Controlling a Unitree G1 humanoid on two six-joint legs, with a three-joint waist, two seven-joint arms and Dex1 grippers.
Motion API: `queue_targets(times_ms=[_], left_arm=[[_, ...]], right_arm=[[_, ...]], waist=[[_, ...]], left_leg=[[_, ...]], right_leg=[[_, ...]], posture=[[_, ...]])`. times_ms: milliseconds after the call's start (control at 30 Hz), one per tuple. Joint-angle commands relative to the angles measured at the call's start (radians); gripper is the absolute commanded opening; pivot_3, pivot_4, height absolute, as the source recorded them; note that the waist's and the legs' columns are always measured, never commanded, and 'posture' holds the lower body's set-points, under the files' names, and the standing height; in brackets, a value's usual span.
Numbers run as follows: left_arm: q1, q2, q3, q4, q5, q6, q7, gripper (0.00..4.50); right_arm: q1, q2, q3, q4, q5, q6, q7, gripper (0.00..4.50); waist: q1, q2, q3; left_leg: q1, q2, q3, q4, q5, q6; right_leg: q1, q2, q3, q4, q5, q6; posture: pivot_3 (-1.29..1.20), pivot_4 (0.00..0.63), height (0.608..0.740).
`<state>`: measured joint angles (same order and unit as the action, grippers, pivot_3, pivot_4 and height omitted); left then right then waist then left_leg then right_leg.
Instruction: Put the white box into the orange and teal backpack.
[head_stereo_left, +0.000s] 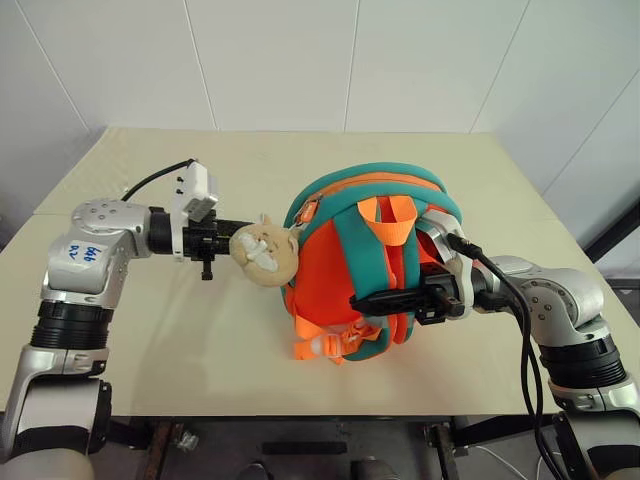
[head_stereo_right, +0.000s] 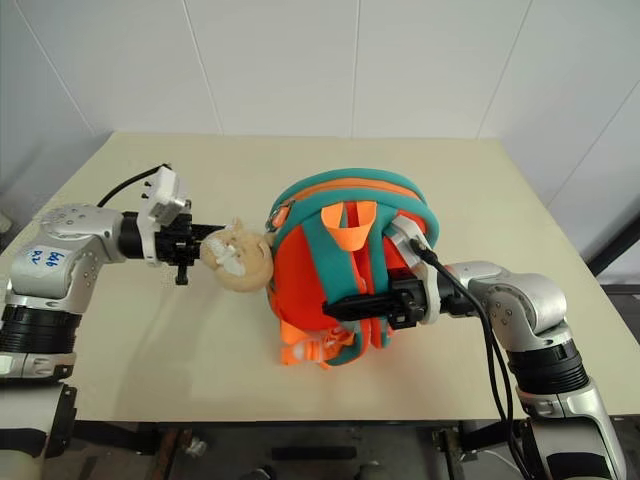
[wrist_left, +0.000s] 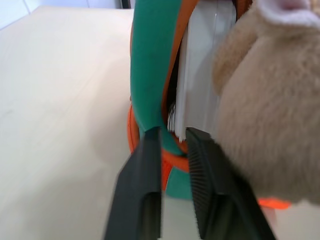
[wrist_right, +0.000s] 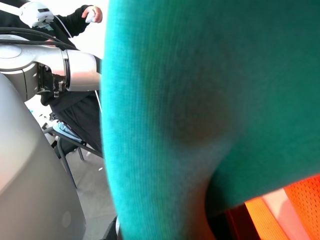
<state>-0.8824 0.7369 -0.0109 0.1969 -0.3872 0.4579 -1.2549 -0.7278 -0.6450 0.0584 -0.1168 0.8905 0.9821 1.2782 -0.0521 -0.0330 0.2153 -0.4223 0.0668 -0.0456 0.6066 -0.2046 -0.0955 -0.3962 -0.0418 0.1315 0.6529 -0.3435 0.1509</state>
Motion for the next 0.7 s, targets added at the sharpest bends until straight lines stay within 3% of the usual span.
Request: queue_targets(times_ms=[33,400,700], left_arm=[[-0.033,-0.033,-0.017,0.007,0.015,-0.039,0.007,0.04],[-0.033,-0.114,-0.068,-0.023,0.01,-0.003,-0.006,0.04],[-0.051,-0.001,0.001,-0.035,-0.012,0.058,-0.011,0.04]], right_arm=[[0.001,0.003,-0.031,-0.036,0.022,-0.01,-0.005,0.0],[0.019,0.013,-0.043,-0.056,0.031,-0.011,-0.039,0.0],[0.031,0.013,-0.052,-0.067,0.035,-0.007,-0.051,0.0]], waist=[[0.0,0.0,0.0],[-0.002,0.0,0.0],[-0.006,0.0,0.0]], left_leg=[[0.0,0.0,0.0,0.0,0.0,0.0],[0.0,0.0,0.0,0.0,0.0,0.0],[0.0,0.0,0.0,0.0,0.0,0.0]], right_leg=[[0.0,0.0,0.0,0.0,0.0,0.0],[0.0,0.0,0.0,0.0,0.0,0.0],[0.0,0.0,0.0,0.0,0.0,0.0]], posture=[[0.0,0.15,0.74],[0.0,0.15,0.74],[0.0,0.15,0.74]])
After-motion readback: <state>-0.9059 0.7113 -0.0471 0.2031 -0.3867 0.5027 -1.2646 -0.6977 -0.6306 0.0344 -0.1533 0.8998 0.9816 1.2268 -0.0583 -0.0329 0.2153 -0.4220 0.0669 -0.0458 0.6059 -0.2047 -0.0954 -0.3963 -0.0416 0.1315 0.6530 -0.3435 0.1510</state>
